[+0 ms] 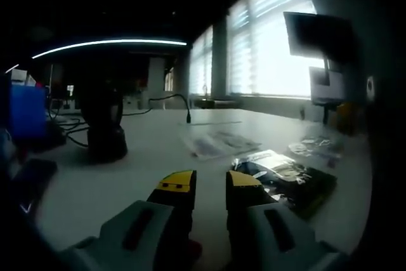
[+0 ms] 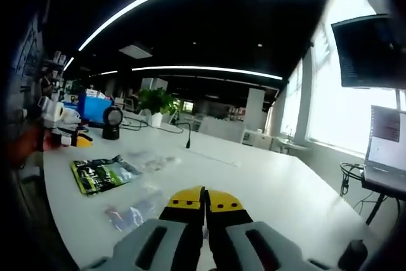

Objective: Clip sheet goods on table flip sheet goods clip sheet goods scan sheet goods put sheet goods back to table

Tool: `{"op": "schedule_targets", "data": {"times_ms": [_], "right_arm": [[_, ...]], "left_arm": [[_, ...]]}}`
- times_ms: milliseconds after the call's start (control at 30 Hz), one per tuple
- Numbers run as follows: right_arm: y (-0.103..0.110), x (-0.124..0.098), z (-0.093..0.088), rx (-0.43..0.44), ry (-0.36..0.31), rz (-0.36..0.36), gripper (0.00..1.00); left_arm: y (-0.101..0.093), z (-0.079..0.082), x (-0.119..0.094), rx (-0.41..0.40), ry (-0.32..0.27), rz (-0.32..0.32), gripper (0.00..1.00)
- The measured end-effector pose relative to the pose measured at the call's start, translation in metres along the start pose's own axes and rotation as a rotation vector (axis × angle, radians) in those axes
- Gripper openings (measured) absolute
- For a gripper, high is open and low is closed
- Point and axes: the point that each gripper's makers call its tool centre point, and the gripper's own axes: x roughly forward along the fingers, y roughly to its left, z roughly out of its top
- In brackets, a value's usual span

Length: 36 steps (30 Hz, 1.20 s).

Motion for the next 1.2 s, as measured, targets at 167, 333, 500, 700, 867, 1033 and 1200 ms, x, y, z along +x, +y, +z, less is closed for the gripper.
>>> {"op": "schedule_targets", "data": {"times_ms": [167, 333, 500, 700, 867, 1033, 1200], "right_arm": [[0.001, -0.002, -0.005, 0.011, -0.027, 0.013, 0.0], [-0.004, -0.003, -0.011, -0.005, -0.017, 0.002, 0.0], [-0.007, -0.006, -0.015, 0.041, -0.031, 0.028, 0.0], [-0.008, -0.003, -0.029, -0.025, -0.013, 0.049, 0.0], [-0.015, -0.003, -0.033, 0.0, -0.015, 0.05, 0.0], [-0.016, -0.005, -0.037, 0.008, -0.03, 0.085, 0.0], [-0.015, -0.005, -0.04, 0.057, -0.048, 0.117, 0.0]], "left_arm": [[0.0, 0.001, 0.001, 0.006, -0.006, 0.0, 0.12], [0.002, 0.002, 0.0, -0.002, -0.014, 0.002, 0.12], [0.003, 0.003, 0.001, -0.008, -0.017, 0.008, 0.13], [0.001, 0.001, 0.001, 0.019, -0.009, 0.002, 0.13], [0.0, 0.001, 0.001, 0.022, -0.006, -0.003, 0.13], [0.0, 0.0, 0.002, 0.031, 0.0, -0.004, 0.13], [-0.002, -0.001, 0.001, 0.041, 0.002, -0.003, 0.13]]}}
